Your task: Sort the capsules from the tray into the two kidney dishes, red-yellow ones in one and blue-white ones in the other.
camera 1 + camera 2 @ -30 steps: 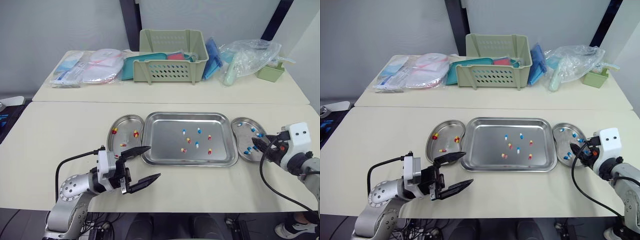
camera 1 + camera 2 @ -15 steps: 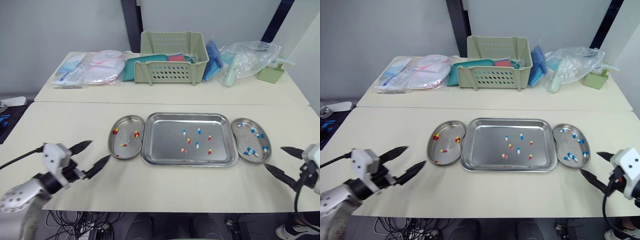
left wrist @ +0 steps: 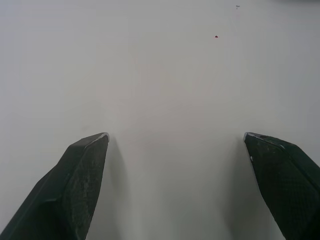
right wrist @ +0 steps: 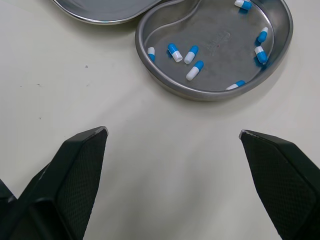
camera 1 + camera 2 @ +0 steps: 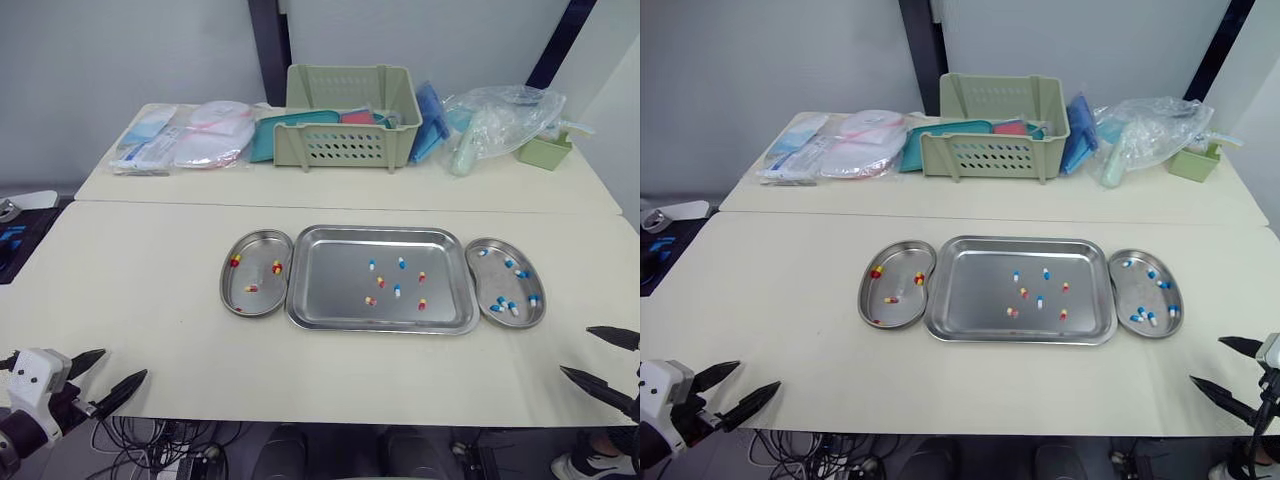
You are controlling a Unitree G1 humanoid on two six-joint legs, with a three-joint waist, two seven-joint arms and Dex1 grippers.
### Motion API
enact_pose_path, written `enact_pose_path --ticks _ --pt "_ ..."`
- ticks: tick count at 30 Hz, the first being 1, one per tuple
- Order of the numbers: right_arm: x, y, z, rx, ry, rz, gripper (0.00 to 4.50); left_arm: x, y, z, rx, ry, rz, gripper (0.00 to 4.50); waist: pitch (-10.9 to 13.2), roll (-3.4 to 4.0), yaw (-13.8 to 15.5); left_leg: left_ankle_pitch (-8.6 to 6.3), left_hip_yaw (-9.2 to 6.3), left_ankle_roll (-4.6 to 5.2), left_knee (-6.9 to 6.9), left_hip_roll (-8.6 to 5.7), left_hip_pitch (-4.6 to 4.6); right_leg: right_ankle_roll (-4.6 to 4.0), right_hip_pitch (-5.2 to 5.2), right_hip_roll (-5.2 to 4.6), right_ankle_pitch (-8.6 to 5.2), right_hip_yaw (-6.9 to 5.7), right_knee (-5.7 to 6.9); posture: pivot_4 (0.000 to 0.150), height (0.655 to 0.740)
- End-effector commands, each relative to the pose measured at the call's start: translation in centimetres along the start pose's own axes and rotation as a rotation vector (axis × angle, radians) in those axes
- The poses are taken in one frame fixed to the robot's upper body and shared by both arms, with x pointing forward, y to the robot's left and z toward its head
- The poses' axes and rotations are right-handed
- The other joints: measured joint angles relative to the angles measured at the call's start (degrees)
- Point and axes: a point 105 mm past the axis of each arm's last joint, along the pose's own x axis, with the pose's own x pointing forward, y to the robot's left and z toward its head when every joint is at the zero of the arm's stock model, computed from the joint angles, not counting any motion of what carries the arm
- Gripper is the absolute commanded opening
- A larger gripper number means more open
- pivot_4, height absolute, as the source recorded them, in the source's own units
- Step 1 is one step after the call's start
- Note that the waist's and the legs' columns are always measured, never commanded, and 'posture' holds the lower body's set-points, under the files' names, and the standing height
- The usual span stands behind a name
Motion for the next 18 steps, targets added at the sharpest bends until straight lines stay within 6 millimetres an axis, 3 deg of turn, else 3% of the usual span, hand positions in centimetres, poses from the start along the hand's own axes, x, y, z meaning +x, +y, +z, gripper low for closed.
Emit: enact_pose_path --ticks 1,4,8,13,18 --pt "-0.1 -0.1 0.5 -0.053 -0.003 0.014 4.47 0.1 0.1 0.9 0.032 -0.032 0.010 4.50 0.00 0.00 -0.01 0.00 0.00 0.00 0.00 0.00 0.00 0.00 0.00 0.00 0.00 0.00 0.00 0.150 0.7400" --pt "0.1 0.5 0.6 -0.080 -0.004 0.054 4.47 0.3 0.0 1.4 0.053 -0.046 -0.001 4.50 0.00 0.01 -0.02 0.00 0.00 0.00 -0.01 0.01 0.00 0.00 -0.01 0.00 0.00 -0.01 0.00 0.150 0.7400" --pt "1.0 2.3 2.2 -0.125 -0.069 0.129 4.47 0.3 -0.4 2.1 0.079 -0.053 -0.028 4.50 0.00 0.02 -0.01 0.00 0.00 0.00 0.00 0.01 0.00 0.00 -0.01 0.00 0.00 0.00 0.02 0.150 0.7400" --pt "3.5 5.6 5.8 -0.149 -0.254 0.219 4.47 0.8 -3.6 4.4 0.176 -0.076 -0.202 4.50 -0.02 -0.08 -0.05 0.00 -0.03 0.00 0.00 0.05 0.00 0.00 0.00 0.02 0.00 -0.02 0.03 0.150 0.7400" --pt "4.6 7.3 7.1 -0.148 -0.319 0.262 4.47 1.9 -7.5 7.7 0.233 -0.141 -0.391 4.50 -0.03 -0.10 0.14 0.01 -0.02 -0.01 0.02 0.01 -0.02 0.00 0.00 -0.01 0.01 -0.01 0.03 0.150 0.7400"
